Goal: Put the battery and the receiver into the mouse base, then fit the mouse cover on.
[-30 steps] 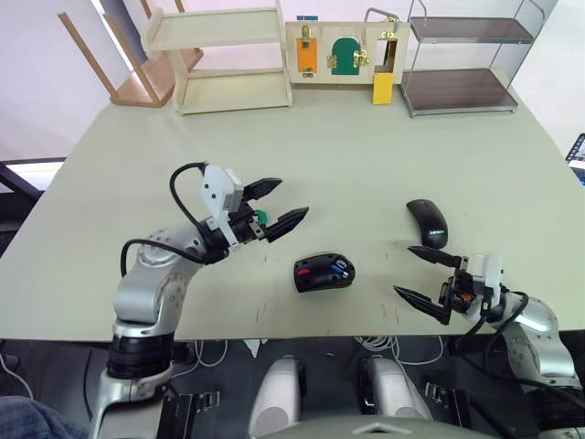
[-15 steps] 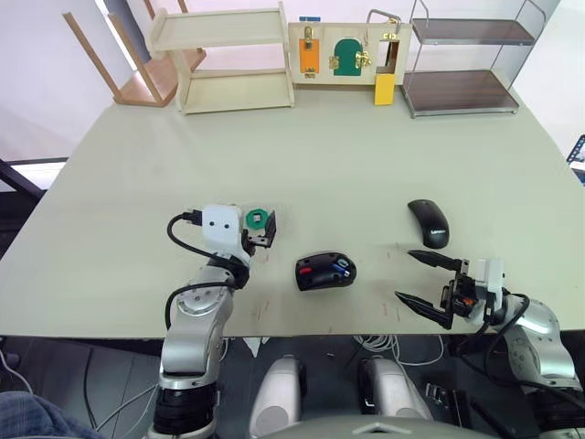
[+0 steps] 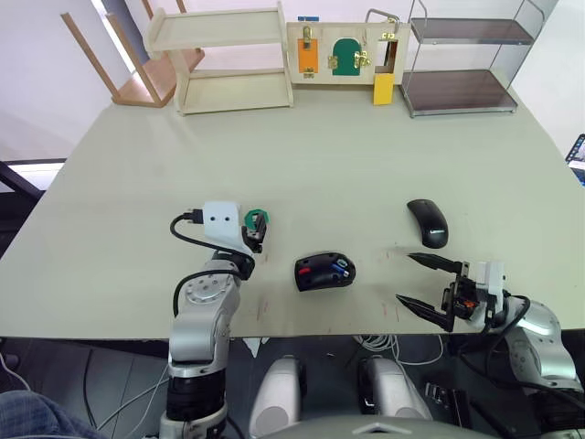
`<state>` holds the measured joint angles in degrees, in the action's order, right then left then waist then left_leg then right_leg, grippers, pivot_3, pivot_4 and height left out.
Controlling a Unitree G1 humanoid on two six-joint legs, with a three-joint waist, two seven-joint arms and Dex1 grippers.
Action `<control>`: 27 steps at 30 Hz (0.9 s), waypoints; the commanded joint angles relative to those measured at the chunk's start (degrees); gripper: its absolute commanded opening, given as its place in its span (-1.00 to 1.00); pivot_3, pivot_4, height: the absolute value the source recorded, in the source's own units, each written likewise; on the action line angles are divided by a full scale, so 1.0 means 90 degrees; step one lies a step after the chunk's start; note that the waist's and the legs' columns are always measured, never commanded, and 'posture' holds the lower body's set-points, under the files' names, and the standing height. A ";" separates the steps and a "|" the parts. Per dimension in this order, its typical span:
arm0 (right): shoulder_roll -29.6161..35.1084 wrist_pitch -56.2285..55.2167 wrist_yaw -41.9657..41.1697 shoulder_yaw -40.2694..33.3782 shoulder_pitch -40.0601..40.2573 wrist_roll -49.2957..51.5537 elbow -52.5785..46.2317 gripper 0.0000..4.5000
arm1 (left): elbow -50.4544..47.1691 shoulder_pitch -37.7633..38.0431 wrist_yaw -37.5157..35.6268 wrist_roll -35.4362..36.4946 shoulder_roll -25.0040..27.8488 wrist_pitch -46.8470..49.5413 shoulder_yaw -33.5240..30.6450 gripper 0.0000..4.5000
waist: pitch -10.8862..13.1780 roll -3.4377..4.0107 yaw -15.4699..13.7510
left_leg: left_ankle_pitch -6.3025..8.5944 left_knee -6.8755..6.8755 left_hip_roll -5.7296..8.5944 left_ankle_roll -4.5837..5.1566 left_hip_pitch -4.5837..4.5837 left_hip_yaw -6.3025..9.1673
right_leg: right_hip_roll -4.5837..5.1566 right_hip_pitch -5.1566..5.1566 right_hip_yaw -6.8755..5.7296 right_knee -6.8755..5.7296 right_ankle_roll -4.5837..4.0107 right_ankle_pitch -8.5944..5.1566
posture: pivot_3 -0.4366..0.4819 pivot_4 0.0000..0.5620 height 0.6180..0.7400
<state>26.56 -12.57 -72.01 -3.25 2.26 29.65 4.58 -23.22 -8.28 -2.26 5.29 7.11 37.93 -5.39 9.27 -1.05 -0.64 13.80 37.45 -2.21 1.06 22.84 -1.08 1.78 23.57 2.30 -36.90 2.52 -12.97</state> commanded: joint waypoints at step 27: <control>0.0113 -0.0007 0.0055 -0.0187 0.0277 0.0133 -0.0386 1.00 | 0.0148 -0.0096 0.0033 0.0271 -0.0272 -0.0170 -0.0111 0.22 | 0.0000 0.0000 0.0000 | 0.0000 0.0000 0.0000 0.0000 0.0000 -0.0001 | 0.0000 0.0000 0.0001 0.0000 -0.0001 0.0003 | -0.05 -0.47 1.00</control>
<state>26.90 -12.45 -71.54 -3.26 4.56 29.70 3.16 -20.63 -8.79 -1.60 7.12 4.72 37.59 -6.49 9.27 -1.05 -0.64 13.80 37.45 -2.20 1.06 22.84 -1.09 1.78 23.57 2.31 -36.90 2.51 -12.94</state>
